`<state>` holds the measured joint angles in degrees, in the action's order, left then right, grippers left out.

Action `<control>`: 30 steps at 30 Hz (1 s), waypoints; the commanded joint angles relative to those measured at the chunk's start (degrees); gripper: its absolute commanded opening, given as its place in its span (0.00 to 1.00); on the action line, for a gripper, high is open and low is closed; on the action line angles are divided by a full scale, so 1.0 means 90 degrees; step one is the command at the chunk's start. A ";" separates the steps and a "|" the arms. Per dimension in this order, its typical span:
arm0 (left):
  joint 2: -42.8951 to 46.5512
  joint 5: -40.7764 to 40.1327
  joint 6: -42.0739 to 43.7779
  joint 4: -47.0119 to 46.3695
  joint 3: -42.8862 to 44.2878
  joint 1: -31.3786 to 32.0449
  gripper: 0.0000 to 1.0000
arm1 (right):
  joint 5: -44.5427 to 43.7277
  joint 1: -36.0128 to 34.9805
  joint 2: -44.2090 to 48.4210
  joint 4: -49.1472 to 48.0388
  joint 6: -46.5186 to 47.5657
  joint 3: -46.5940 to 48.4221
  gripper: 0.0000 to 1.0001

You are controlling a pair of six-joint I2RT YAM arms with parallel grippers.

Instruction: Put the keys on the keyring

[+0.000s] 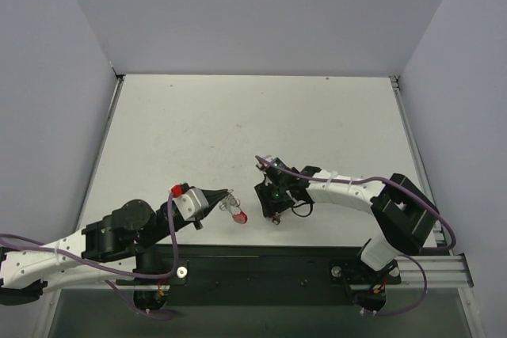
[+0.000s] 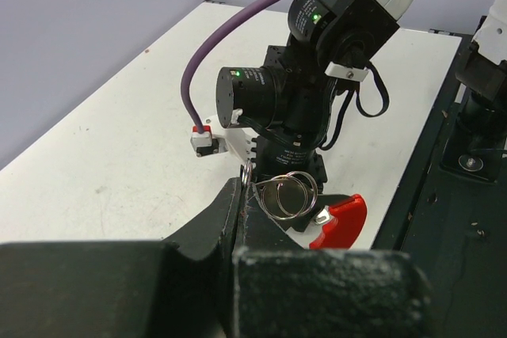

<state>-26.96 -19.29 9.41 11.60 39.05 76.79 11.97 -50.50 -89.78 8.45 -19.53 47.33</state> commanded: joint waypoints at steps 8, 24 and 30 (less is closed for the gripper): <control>-0.0110 -0.0044 -0.0030 -0.0224 0.0222 0.0022 0.00 | 0.0312 -0.0072 0.0943 0.0115 0.0178 0.0034 0.50; -0.0090 0.0044 -0.0079 -0.0136 0.0251 0.0022 0.00 | -0.0344 -0.0131 -0.0142 0.0077 0.0158 0.0112 0.19; -0.0071 0.0024 -0.0088 -0.0068 0.0271 0.0022 0.00 | -0.0956 -0.0141 0.0452 -0.0215 0.0031 -0.0160 0.00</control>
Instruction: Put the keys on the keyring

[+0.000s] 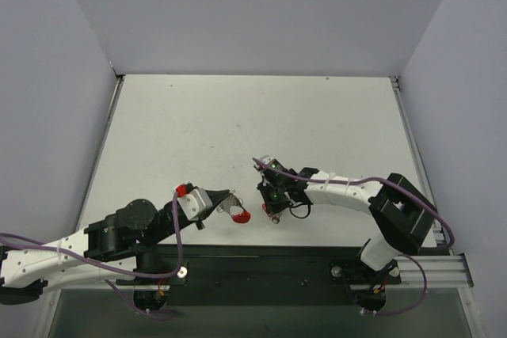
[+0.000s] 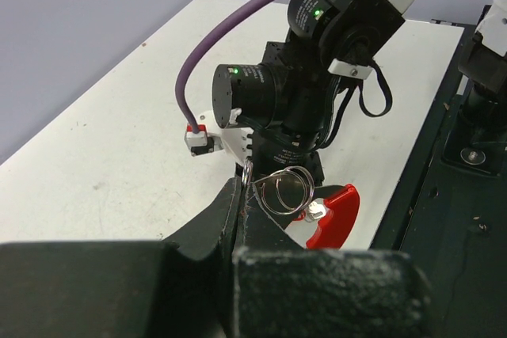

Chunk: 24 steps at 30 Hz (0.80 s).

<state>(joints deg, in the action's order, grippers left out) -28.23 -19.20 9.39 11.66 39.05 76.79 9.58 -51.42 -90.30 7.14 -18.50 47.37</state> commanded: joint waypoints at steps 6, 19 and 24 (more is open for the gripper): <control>0.0099 -0.0015 -0.0096 -0.0124 0.0203 0.0012 0.00 | -0.1174 -0.0039 0.2005 -0.0470 0.0081 -0.0761 0.05; -0.0047 0.0005 -0.0125 -0.0192 0.0212 0.0012 0.00 | -0.0420 -0.0312 0.1635 -0.0588 0.0288 -0.0752 0.58; -0.0037 0.0014 -0.0125 -0.0212 0.0193 0.0012 0.00 | -0.0791 -0.0215 0.1567 -0.0471 0.0045 -0.0830 0.52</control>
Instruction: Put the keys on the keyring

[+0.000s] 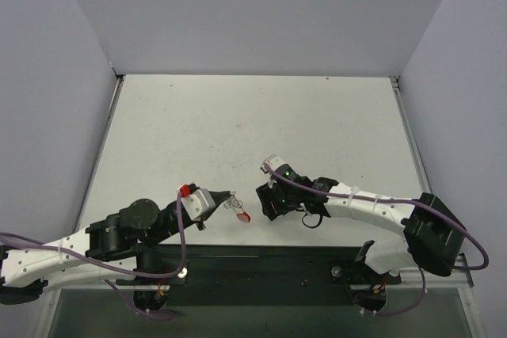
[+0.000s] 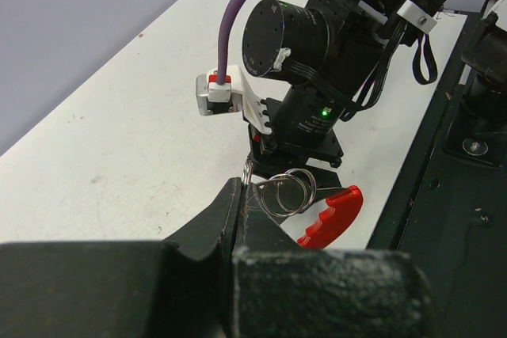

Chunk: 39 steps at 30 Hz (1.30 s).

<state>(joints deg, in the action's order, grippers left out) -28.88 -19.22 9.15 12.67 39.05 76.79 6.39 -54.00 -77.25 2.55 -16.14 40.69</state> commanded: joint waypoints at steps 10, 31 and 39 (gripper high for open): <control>0.0026 0.0017 -0.0137 -0.0294 0.0183 0.0012 0.00 | -0.0758 0.0043 -0.0859 0.0254 -0.0394 0.0449 0.44; 0.0045 -0.0052 -0.0147 -0.0265 0.0134 0.0012 0.00 | -0.1208 -0.0192 -0.1271 0.0254 -0.0414 0.0675 0.01; -0.0052 -0.0081 -0.0137 -0.0284 0.0154 0.0012 0.00 | -0.1092 -0.0182 -0.0363 0.0147 -0.0335 0.0499 0.00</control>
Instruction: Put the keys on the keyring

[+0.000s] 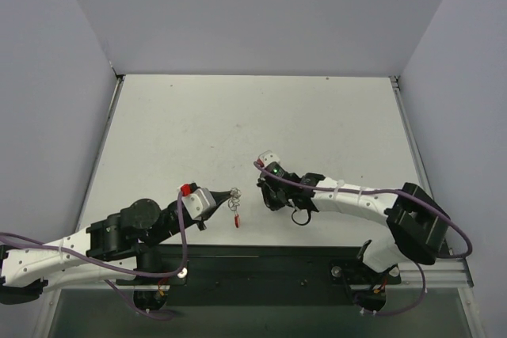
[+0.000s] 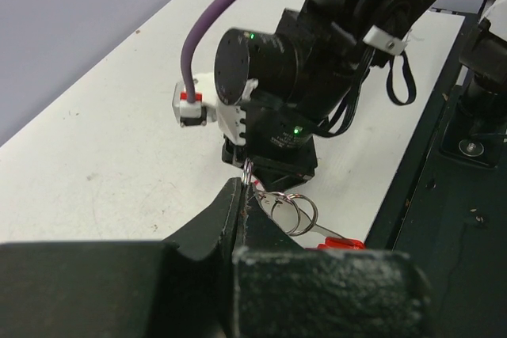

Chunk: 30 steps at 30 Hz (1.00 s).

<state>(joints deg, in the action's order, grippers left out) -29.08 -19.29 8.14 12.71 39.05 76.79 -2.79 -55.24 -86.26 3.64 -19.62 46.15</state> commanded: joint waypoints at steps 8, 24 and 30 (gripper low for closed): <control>0.0009 -0.0044 -0.0055 -0.0270 0.0134 0.0022 0.00 | 0.0611 0.0239 0.1829 -0.0258 0.0090 -0.0450 0.00; -0.0138 0.0726 0.0101 -0.0309 0.0222 0.0012 0.00 | 0.4047 0.1138 0.3489 -0.0854 0.1192 -0.0851 0.00; -0.0479 0.1653 0.0413 -0.0367 0.0310 0.0022 0.00 | 0.5550 0.1245 0.4134 -0.0776 0.1652 -0.0607 0.00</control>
<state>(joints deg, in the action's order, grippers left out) -31.86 -11.77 9.39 12.69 39.05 76.79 33.78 -44.93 -52.58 -1.48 -9.30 37.58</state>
